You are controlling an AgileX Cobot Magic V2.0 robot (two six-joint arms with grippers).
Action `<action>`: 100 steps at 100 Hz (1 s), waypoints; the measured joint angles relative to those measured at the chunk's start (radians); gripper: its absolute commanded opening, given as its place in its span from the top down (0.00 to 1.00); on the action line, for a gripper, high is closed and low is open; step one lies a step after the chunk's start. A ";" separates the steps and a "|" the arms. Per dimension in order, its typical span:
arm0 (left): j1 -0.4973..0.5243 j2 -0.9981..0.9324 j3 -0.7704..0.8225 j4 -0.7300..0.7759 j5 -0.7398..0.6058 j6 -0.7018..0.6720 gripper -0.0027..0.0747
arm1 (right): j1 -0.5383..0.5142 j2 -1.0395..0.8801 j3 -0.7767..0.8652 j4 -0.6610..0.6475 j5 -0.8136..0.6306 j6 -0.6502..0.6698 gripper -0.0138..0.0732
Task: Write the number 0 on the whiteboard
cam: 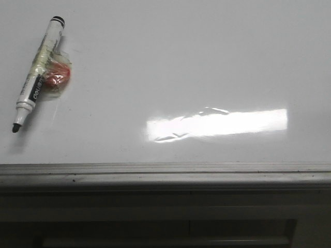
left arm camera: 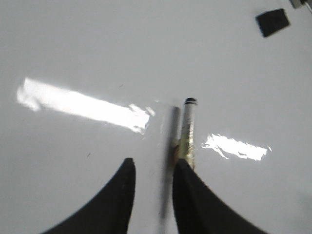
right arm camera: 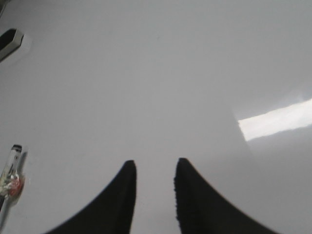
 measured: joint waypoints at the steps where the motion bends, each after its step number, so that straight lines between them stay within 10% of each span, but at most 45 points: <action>1: 0.000 0.009 -0.017 0.007 0.006 0.019 0.48 | 0.000 0.000 -0.005 -0.009 0.016 0.000 0.41; 46: 0.000 0.722 -0.486 0.352 0.489 0.139 0.49 | 0.000 0.108 -0.107 -0.061 0.181 -0.027 0.34; 100: -0.126 0.920 -0.600 0.357 0.465 -0.011 0.57 | 0.000 0.110 -0.107 -0.061 0.181 -0.030 0.34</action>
